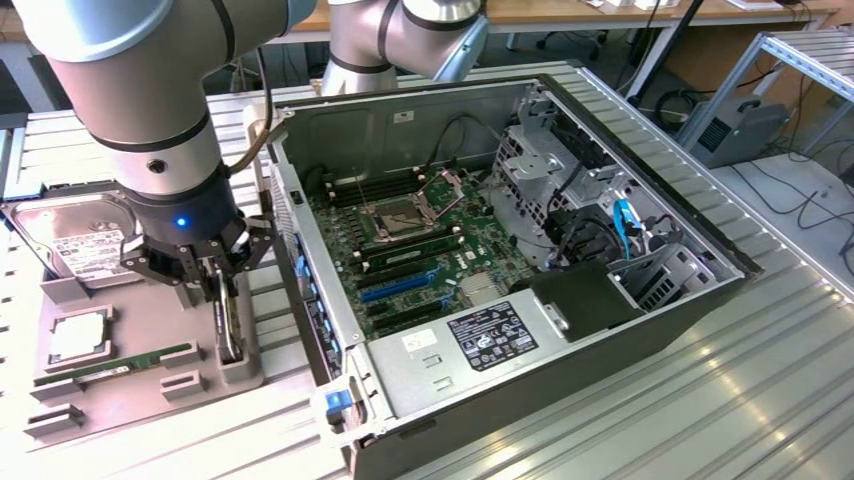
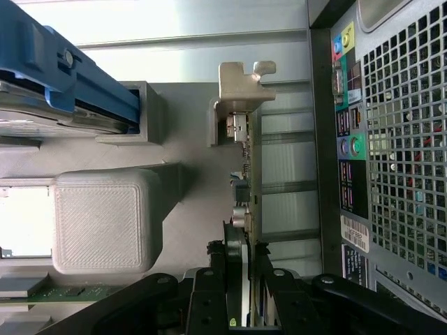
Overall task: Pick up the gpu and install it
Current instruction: 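Pick up the gpu and move the gpu toward the slot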
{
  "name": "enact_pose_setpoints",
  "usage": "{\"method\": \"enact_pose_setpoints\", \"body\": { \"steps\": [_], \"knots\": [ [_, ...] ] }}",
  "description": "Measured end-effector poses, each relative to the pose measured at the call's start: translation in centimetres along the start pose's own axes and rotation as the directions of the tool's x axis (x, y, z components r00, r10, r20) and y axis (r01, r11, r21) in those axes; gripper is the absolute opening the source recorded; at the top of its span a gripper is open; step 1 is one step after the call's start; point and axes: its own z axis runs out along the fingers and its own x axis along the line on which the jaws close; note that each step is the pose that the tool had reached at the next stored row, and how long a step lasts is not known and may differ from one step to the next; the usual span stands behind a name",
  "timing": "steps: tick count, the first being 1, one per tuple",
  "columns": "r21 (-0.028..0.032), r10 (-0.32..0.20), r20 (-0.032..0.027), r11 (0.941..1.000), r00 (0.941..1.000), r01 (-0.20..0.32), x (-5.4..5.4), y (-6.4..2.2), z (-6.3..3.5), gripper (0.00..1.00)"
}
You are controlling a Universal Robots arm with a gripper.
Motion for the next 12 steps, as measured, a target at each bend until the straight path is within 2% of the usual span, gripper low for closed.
{"method": "enact_pose_setpoints", "body": {
  "steps": [12],
  "knots": [
    [-0.0001, 0.0, 0.0001, 1.0, 1.0, 0.0, -0.01, 0.0, -0.26, 0.27]
  ]
}}
